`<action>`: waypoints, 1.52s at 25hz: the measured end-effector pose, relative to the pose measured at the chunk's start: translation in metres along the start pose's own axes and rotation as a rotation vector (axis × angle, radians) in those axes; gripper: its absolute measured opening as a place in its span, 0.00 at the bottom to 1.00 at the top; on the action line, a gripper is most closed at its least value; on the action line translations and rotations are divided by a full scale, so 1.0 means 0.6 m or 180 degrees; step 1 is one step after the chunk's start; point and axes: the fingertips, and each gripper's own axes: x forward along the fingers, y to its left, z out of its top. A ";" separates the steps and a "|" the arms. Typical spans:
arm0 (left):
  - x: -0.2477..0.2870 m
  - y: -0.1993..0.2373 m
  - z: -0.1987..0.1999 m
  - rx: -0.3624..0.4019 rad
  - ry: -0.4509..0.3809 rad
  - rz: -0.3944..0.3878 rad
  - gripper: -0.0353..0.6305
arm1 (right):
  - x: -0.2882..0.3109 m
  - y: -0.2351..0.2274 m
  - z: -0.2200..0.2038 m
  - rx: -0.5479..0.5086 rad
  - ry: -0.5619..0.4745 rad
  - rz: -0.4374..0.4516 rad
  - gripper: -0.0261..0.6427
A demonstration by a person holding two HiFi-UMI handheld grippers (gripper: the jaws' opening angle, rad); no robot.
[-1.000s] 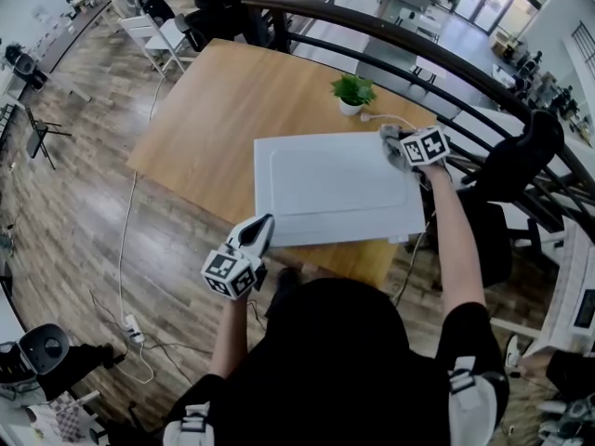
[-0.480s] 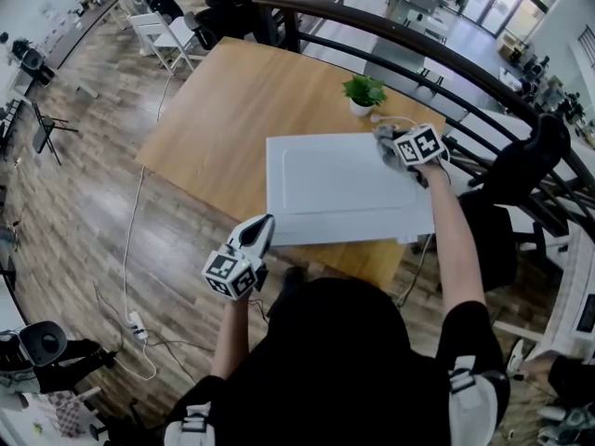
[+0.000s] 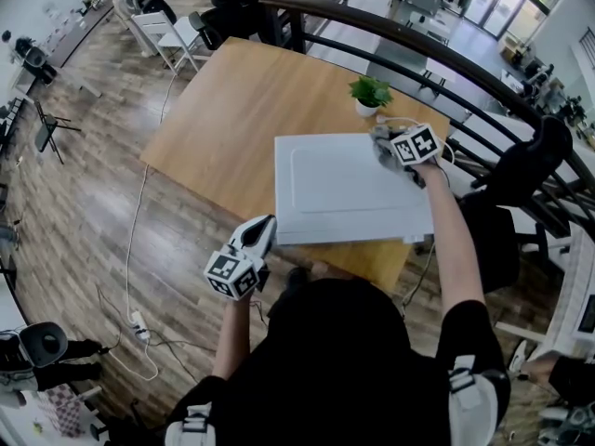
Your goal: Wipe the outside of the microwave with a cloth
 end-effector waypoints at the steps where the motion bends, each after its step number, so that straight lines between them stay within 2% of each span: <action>1: -0.003 0.003 0.000 0.0000 -0.0008 0.0002 0.06 | 0.003 0.003 0.002 0.0000 -0.0006 0.0002 0.13; 15: -0.039 0.037 0.005 0.0012 -0.0006 -0.0012 0.06 | 0.029 0.039 0.021 0.0031 -0.0037 -0.0042 0.12; 38: -0.087 0.072 0.000 0.0032 -0.0027 0.0080 0.06 | 0.076 0.113 0.061 -0.0066 -0.0042 0.0114 0.12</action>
